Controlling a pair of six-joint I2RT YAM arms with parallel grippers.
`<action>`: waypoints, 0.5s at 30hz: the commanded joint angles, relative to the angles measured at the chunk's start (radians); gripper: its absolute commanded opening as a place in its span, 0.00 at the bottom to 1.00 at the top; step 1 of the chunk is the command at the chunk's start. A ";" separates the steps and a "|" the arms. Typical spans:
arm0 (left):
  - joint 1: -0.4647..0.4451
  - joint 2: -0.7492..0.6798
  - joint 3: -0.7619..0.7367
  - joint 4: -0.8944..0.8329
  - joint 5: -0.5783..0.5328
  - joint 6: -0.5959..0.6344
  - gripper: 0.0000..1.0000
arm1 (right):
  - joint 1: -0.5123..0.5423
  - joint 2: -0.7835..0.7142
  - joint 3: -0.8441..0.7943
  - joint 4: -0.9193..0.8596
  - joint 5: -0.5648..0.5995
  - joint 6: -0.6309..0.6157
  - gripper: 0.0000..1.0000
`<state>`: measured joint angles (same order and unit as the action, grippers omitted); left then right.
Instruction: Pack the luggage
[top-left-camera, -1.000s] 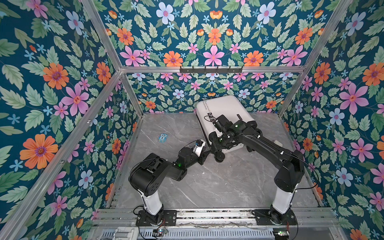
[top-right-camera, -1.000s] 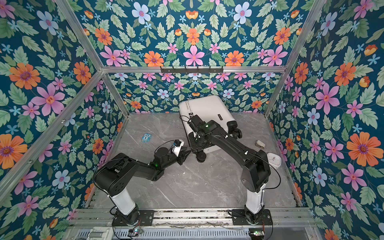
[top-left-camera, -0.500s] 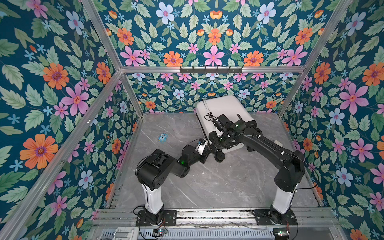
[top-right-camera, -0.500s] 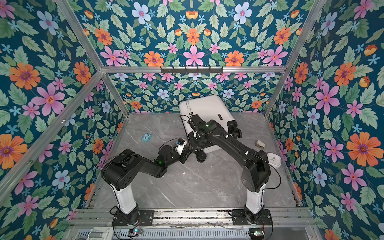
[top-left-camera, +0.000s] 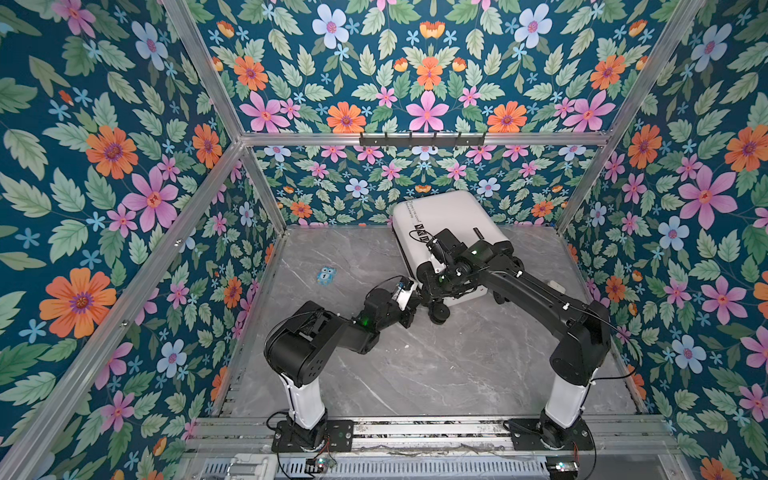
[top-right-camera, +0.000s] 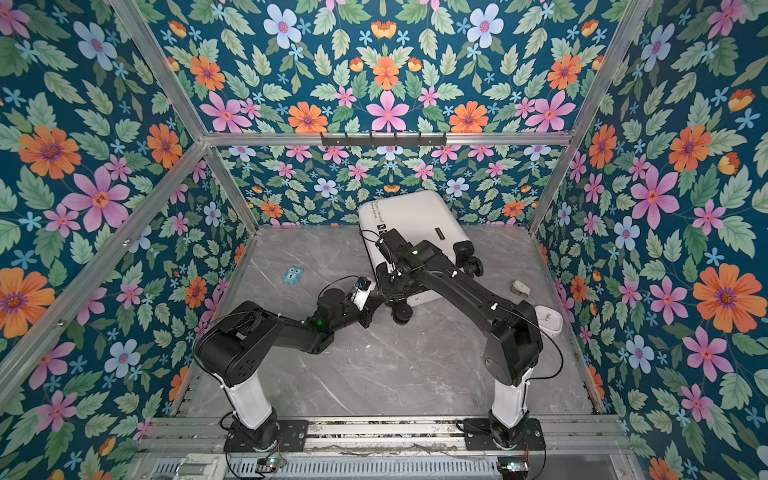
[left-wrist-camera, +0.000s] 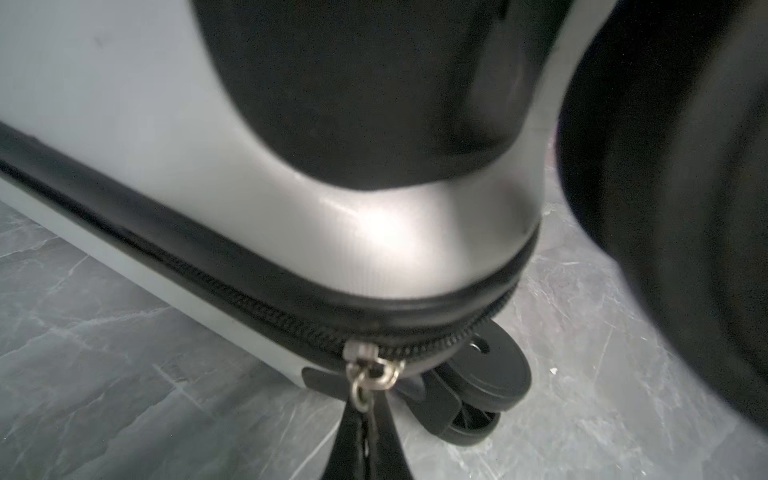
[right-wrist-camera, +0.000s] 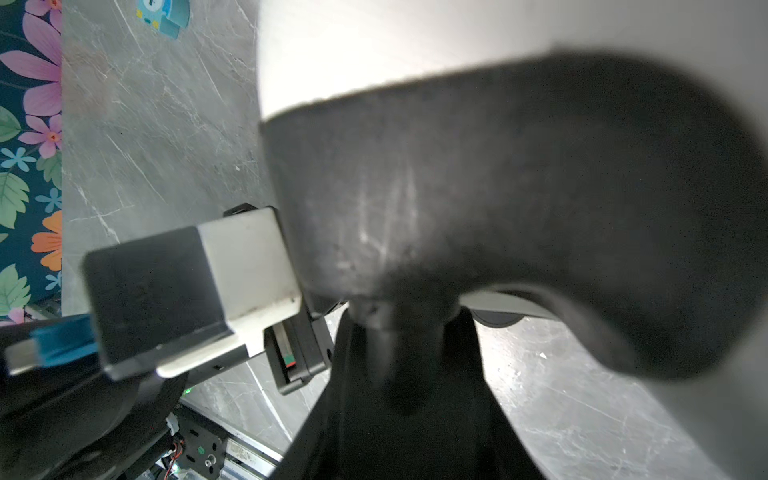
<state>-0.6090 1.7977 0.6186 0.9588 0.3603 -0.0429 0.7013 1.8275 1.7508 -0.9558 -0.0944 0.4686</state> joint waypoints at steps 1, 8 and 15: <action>0.003 -0.018 0.009 0.057 -0.016 0.012 0.02 | 0.003 -0.007 -0.002 -0.019 -0.030 0.006 0.18; 0.003 -0.045 -0.002 0.015 -0.014 0.024 0.00 | 0.003 -0.010 -0.004 -0.017 -0.027 0.005 0.18; 0.003 -0.113 -0.028 -0.050 0.018 0.043 0.00 | 0.003 -0.008 0.001 -0.013 -0.011 0.004 0.17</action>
<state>-0.6083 1.7115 0.5938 0.8566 0.3569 -0.0208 0.7013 1.8275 1.7466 -0.9527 -0.0967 0.4690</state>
